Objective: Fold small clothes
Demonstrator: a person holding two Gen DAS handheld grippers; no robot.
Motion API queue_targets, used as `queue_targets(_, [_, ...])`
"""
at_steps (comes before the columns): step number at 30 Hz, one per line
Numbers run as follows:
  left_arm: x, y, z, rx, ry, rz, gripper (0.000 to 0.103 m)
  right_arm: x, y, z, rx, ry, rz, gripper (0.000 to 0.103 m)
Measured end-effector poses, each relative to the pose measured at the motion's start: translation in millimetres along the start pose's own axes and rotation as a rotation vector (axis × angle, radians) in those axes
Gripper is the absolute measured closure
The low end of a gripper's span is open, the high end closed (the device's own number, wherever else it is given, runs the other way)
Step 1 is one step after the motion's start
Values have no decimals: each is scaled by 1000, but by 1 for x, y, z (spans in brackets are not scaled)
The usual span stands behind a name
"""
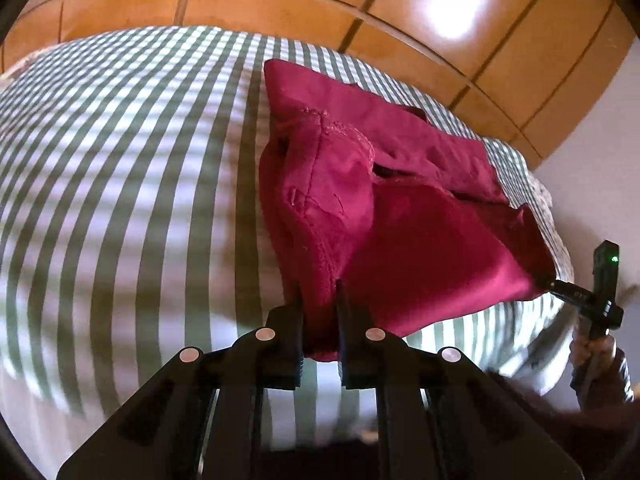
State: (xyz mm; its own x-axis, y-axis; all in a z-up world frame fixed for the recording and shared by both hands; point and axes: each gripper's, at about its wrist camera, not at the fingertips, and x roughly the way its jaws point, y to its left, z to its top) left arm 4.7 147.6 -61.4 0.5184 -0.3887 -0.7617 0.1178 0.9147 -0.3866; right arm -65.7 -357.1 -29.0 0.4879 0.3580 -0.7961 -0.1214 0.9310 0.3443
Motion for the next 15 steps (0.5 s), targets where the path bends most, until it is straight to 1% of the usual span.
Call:
queue_targets(1, [-3, -1, -7, -3, 15, -7, 92, -5, 0, -9, -9, 13, -1, 84])
queue_targets(3, [-9, -1, -19, 3, 45, -14, 91, -11, 0, -17, -18, 24, 6, 83])
queue_targets(4, [-10, -1, -21, 6, 53, 1, 89, -13, 0, -18, -23, 26, 4, 82])
queue_targets(5, [-13, 0, -21, 12, 48, 8, 81, -15, 0, -16, -26, 18, -15, 74])
queue_targets(6, [-14, 2, -17, 15, 38, 11, 76, -17, -1, -13, -25, 4, -21, 68])
queue_targets(7, [-16, 4, -15, 15, 20, 23, 62, -19, -2, -8, -19, -14, -27, 65])
queue_targets(8, [-17, 5, -10, 12, -5, 41, 52, -19, -3, 0, -9, -35, -38, 58])
queue_targets(9, [-18, 6, -2, 9, -36, 54, 51, -20, -3, 8, -8, -56, -51, 56])
queue_targets(11, [-16, 4, 14, 22, -64, 45, 51, -18, -3, 20, -9, -93, -69, 56])
queue_targets(15, [3, -4, 37, 60, -75, 49, 51, -1, 3, 45, -32, -122, -93, 56])
